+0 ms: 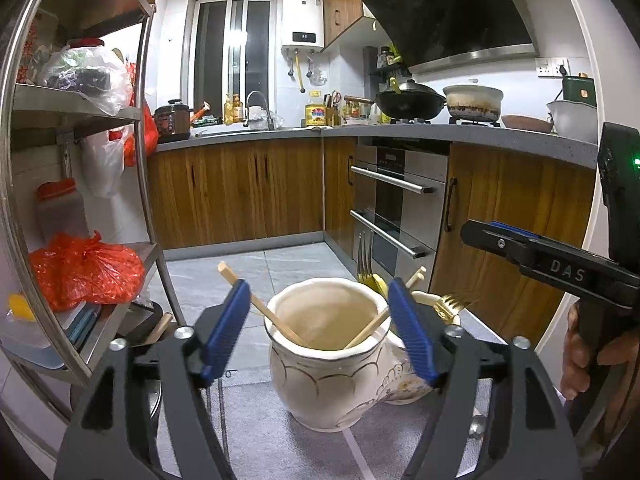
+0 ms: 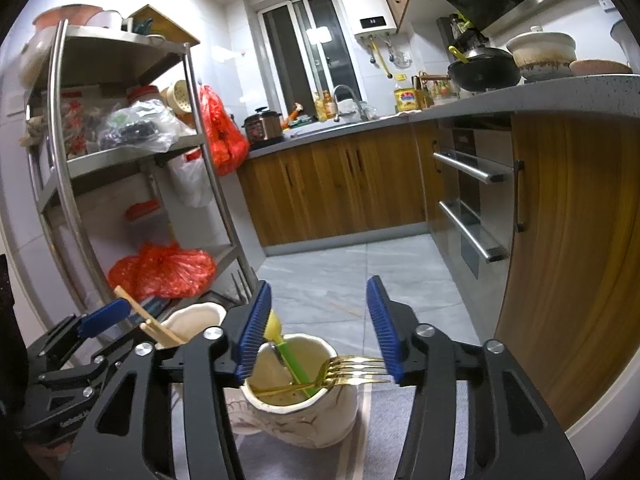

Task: Organize utensils
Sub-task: 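Withdraw both open tools from the pot back to the remaining utensils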

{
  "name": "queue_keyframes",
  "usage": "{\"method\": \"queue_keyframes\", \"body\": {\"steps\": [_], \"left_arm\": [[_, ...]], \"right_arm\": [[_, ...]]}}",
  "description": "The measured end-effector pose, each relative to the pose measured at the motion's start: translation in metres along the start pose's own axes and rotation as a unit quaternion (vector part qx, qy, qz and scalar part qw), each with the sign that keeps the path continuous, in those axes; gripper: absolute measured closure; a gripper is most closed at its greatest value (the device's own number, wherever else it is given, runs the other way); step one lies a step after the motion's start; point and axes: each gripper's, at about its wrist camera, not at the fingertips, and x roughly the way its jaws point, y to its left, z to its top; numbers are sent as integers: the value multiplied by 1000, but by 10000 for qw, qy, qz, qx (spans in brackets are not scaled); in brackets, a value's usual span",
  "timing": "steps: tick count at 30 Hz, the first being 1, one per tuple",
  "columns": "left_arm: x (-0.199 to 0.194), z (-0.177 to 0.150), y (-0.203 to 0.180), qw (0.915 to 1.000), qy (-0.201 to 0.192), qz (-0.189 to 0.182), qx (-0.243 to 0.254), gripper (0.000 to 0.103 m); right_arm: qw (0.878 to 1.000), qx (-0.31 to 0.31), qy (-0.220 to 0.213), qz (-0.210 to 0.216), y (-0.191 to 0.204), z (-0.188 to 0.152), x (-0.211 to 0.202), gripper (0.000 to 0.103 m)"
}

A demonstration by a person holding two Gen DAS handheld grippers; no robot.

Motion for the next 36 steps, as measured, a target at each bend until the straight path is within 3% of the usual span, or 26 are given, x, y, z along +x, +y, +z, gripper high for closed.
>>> {"method": "queue_keyframes", "body": {"steps": [5, 9, 20, 36], "left_arm": [[-8, 6, 4, 9999, -77, 105, -56, 12], [-22, 11, 5, 9997, -170, 123, -85, 6], [-73, 9, -6, 9997, -212, -64, -90, 6], [-94, -47, -40, 9967, 644, -494, -11, 6]], "right_arm": [[9999, 44, -90, 119, 1, 5, -13, 21], [9995, 110, -185, 237, 3, 10, -30, 6], [9997, 24, -175, 192, 11, -1, -73, 5], [9992, 85, 375, -105, -21, -47, -101, 5]]}}
